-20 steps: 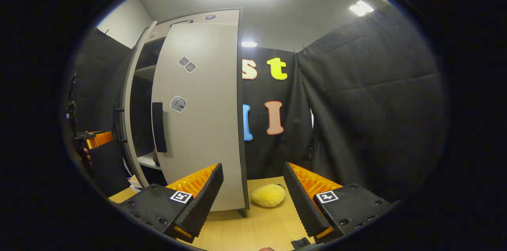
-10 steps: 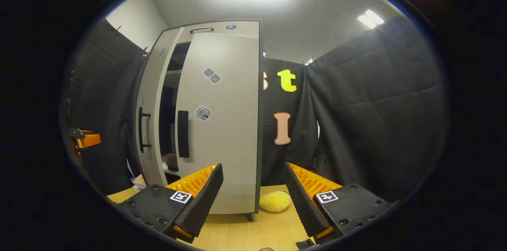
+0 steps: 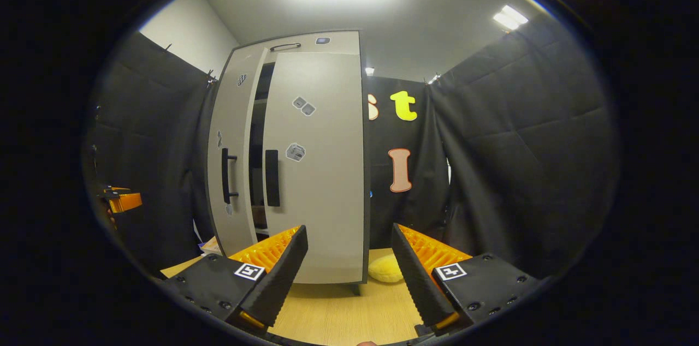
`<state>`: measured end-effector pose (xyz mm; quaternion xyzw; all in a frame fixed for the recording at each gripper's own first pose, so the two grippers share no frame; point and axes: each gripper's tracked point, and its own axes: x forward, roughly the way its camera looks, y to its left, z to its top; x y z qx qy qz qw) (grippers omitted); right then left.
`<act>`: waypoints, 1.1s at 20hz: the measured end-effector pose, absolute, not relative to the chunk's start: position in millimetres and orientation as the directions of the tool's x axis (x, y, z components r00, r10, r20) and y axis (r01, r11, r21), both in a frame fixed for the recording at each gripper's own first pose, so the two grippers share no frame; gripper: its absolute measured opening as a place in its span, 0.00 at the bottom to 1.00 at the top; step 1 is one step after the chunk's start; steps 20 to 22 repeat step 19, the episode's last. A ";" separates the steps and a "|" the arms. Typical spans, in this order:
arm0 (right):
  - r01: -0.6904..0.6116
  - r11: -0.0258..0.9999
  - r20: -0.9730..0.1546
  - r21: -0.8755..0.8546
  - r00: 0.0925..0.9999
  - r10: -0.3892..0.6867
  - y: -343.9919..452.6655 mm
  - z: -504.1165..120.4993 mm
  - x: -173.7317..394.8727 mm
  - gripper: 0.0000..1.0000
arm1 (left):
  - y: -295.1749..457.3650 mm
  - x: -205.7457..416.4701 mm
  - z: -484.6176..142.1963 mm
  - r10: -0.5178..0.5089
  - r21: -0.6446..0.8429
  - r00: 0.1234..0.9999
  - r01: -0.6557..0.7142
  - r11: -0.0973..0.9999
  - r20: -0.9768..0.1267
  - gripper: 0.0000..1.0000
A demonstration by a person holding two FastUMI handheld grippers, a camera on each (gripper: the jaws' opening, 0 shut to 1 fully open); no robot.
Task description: Grab one shoe with the right hand and put it into the shoe cabinet, grab the other shoe with the left hand and put it into the shoe cabinet; then close the right door with the right hand and the left door with the left hand.
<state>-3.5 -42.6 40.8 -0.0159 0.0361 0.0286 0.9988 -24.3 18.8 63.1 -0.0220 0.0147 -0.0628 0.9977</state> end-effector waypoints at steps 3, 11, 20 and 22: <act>-0.068 0.997 -0.073 -0.040 0.995 0.065 -42.0 40.2 -14.5 0.97 | 20.3 -33.2 62.7 -0.120 -0.048 0.992 0.118 0.992 -0.026 0.84; -0.073 0.997 -0.073 -0.020 0.995 0.071 -42.4 39.4 -37.7 0.98 | 21.0 -60.9 67.0 -0.123 -0.023 0.992 0.123 0.992 -0.016 0.78; -0.075 0.997 -0.067 -0.016 0.995 0.074 -38.5 42.8 -42.6 0.98 | 29.3 -68.9 68.4 -0.117 -0.011 0.993 0.117 0.993 -0.011 0.78; -0.075 0.997 -0.067 -0.016 0.995 0.074 -38.5 42.8 -42.6 0.98 | 29.3 -68.9 68.4 -0.117 -0.011 0.993 0.117 0.993 -0.011 0.78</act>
